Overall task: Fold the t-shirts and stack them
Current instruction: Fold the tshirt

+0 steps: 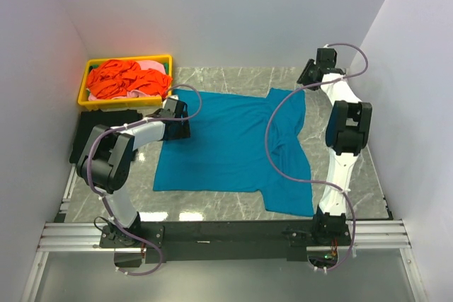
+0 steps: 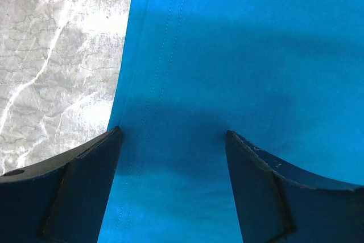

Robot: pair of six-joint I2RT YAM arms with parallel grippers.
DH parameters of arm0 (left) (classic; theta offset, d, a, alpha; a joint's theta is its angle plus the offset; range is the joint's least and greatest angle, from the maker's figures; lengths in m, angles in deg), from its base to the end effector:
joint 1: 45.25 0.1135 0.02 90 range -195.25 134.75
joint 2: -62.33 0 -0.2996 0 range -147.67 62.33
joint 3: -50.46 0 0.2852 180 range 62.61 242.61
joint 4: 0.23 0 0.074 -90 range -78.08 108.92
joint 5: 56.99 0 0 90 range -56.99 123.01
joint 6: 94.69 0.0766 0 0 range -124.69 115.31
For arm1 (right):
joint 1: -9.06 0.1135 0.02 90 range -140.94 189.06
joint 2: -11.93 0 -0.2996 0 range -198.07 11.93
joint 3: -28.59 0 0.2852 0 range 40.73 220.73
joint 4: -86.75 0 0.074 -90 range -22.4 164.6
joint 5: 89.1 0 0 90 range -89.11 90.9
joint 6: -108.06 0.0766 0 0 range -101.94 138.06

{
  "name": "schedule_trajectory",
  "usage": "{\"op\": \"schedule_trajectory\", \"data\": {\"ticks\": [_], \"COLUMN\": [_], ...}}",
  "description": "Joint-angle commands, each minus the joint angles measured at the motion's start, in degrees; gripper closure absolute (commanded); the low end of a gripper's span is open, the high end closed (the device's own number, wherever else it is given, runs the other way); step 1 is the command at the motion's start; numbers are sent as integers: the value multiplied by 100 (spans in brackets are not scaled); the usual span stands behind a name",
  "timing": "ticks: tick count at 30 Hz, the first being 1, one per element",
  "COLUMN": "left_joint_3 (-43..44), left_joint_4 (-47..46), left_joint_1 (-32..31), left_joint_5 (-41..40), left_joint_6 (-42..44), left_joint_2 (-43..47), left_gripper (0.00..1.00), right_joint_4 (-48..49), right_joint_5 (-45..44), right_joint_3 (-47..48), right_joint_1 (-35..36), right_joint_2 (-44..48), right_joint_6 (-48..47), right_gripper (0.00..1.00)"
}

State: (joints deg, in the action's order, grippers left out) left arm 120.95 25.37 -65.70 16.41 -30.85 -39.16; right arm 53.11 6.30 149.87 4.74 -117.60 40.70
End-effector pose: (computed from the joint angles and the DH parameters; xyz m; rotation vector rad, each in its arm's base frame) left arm 0.3874 -0.1211 0.1371 -0.2334 2.4877 0.0382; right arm 0.6036 -0.0384 0.2033 0.4918 2.2604 0.2720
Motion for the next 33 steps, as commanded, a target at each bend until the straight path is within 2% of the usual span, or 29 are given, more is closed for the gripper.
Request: {"op": "schedule_trajectory", "data": {"ticks": [1,8,13,16,28,31,33], "left_joint_3": [-95,-43,-8,10,36,45,54], "left_joint_4": [439,439,430,430,465,465,474], "left_joint_1": [14,14,14,14,14,14,14], "left_joint_5": [16,-19,-28,-19,-19,16,-10], "left_joint_6": [5,75,102,119,145,163,181], "left_joint_2": [-29,15,33,33,51,59,51], "left_gripper": [20,19,19,19,19,19,19], "right_joint_4": [-30,-399,-556,-776,-1330,-1453,-1515], "right_joint_5": [-76,294,57,-75,-1559,-1621,-1683], "right_joint_3": [-199,-1139,-1668,-1721,-1713,-1599,-1519], "right_joint_1": [-131,-228,-201,-157,387,388,370], "right_joint_2": [665,877,1088,1079,896,720,597], "right_joint_6": [-110,-189,-294,-295,-497,-479,-540], "right_gripper": [55,55,58,59,59,64,71]}}
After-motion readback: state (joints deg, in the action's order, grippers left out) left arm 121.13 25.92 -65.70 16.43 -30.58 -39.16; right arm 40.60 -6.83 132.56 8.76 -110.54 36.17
